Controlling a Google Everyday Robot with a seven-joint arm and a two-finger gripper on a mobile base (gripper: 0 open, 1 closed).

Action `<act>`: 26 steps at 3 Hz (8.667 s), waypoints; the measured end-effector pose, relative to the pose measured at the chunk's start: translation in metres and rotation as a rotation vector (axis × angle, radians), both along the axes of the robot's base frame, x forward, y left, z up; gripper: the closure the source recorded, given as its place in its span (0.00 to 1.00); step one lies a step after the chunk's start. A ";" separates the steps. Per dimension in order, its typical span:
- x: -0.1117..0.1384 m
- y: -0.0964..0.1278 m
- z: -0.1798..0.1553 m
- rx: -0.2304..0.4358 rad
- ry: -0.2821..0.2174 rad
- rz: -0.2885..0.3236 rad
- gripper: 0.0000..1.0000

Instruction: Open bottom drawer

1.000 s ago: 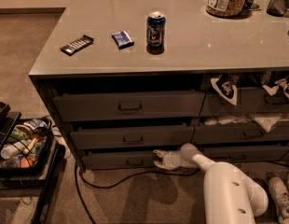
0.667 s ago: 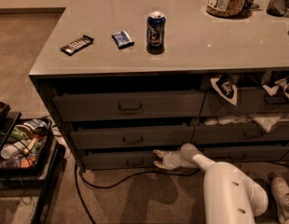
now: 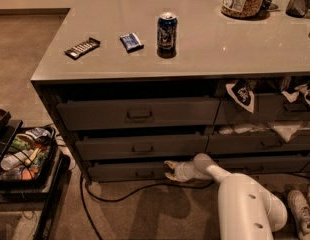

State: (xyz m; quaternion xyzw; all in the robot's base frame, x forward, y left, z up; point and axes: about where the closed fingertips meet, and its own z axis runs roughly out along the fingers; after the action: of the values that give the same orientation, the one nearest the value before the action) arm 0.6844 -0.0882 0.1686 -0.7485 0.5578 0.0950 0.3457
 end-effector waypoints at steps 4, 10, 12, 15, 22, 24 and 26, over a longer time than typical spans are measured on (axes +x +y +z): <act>0.001 0.002 0.000 0.019 0.005 0.002 1.00; -0.011 0.009 -0.007 0.079 0.043 0.008 1.00; -0.012 0.009 -0.007 0.092 0.045 0.009 1.00; -0.012 0.009 -0.007 0.092 0.046 0.009 0.12; 0.015 0.018 0.019 -0.117 -0.219 0.017 0.00; 0.046 -0.021 0.001 -0.282 -0.263 -0.116 0.00; 0.051 -0.026 -0.009 -0.229 -0.257 -0.081 0.00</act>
Offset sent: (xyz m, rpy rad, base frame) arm -0.1852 -0.0079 -0.0398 0.4515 0.2082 0.1388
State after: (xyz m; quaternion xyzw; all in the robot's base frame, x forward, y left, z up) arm 0.7351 -0.1141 0.1598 -0.7660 0.5458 -0.0796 0.3302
